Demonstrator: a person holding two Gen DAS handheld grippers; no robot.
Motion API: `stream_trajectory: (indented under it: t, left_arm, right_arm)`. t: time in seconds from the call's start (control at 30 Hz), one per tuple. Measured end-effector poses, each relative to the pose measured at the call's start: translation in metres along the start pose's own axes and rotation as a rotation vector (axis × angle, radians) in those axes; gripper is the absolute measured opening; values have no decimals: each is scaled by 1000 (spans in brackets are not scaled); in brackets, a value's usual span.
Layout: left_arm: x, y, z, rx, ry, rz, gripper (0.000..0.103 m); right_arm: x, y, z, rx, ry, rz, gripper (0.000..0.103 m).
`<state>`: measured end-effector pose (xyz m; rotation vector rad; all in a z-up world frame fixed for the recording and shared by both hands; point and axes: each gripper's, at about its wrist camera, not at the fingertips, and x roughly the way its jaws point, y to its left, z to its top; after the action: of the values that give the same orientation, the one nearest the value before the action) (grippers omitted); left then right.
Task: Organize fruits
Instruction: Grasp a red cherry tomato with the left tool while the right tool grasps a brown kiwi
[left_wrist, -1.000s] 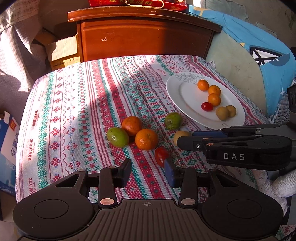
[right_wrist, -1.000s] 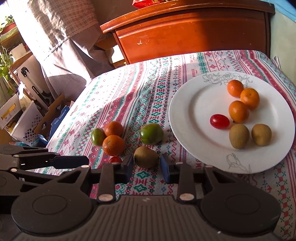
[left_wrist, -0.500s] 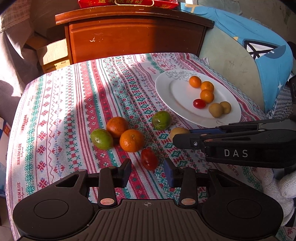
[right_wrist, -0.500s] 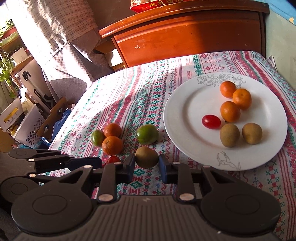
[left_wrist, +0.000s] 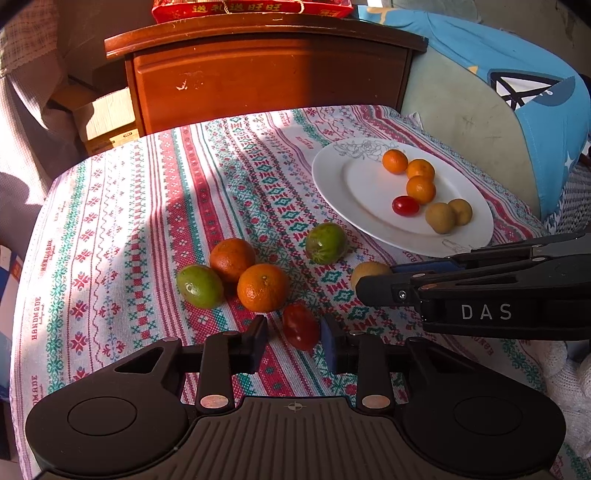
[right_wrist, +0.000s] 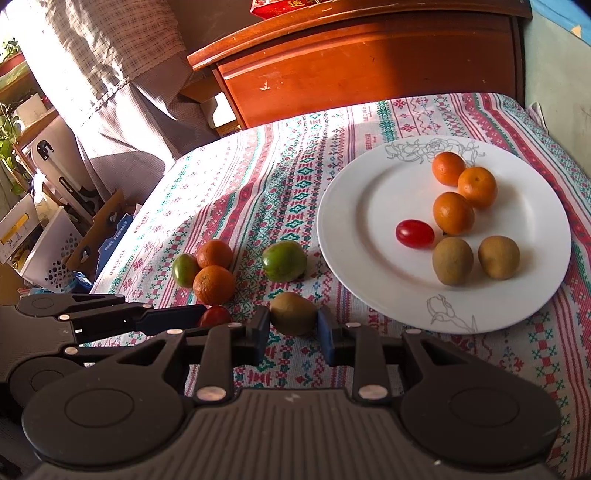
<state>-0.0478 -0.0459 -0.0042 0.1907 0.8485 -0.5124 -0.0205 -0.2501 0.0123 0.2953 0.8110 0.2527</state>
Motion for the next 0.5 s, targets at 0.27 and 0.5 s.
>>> stream_trajectory:
  t: [0.27, 0.5]
  left_arm:
    - [-1, 0, -2, -2, -12, -1, 17]
    - [-8, 1, 0, -23, -19, 2, 17]
  right_arm:
    - [0, 1, 0, -1, 1, 1, 29]
    - [-5, 1, 2, 8, -15, 13, 28]
